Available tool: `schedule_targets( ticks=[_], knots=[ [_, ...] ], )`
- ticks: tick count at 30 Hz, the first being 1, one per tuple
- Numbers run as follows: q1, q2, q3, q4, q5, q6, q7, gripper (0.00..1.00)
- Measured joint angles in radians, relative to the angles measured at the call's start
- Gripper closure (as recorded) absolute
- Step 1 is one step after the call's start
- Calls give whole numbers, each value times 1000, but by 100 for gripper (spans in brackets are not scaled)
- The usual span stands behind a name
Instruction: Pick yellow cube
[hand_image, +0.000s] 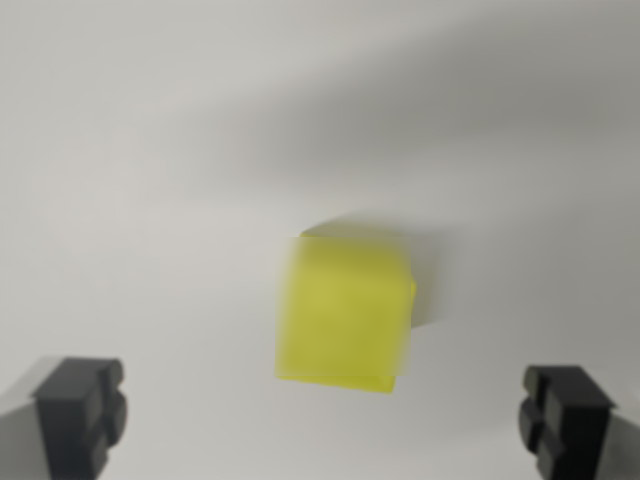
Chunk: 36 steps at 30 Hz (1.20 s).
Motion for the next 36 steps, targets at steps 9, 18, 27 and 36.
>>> schedule_targets(
  ticks=[9,18,27,36],
  knots=[
    [5,31,0,-35,-1,64,37,0],
    [10,68,0,-66,-2,129,74,0],
    [16,110,0,-92,-4,195,111,0],
    [22,155,0,-114,-6,259,149,0]
  ],
)
